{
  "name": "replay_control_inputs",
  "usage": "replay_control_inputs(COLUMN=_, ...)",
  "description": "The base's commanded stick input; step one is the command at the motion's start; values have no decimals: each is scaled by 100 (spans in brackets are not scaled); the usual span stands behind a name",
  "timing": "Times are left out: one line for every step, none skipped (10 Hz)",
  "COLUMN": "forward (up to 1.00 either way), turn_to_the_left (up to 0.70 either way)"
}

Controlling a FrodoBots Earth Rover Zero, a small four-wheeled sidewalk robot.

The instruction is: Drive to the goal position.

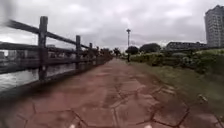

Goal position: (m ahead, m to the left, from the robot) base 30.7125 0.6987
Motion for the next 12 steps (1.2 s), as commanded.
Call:
replay_control_inputs(forward=85, turn_to_the_left=1)
replay_control_inputs(forward=85, turn_to_the_left=1)
replay_control_inputs(forward=85, turn_to_the_left=1)
replay_control_inputs(forward=85, turn_to_the_left=1)
replay_control_inputs(forward=85, turn_to_the_left=1)
replay_control_inputs(forward=85, turn_to_the_left=1)
replay_control_inputs(forward=85, turn_to_the_left=1)
replay_control_inputs(forward=85, turn_to_the_left=1)
replay_control_inputs(forward=85, turn_to_the_left=-2)
replay_control_inputs(forward=85, turn_to_the_left=-8)
replay_control_inputs(forward=85, turn_to_the_left=-20)
replay_control_inputs(forward=85, turn_to_the_left=-33)
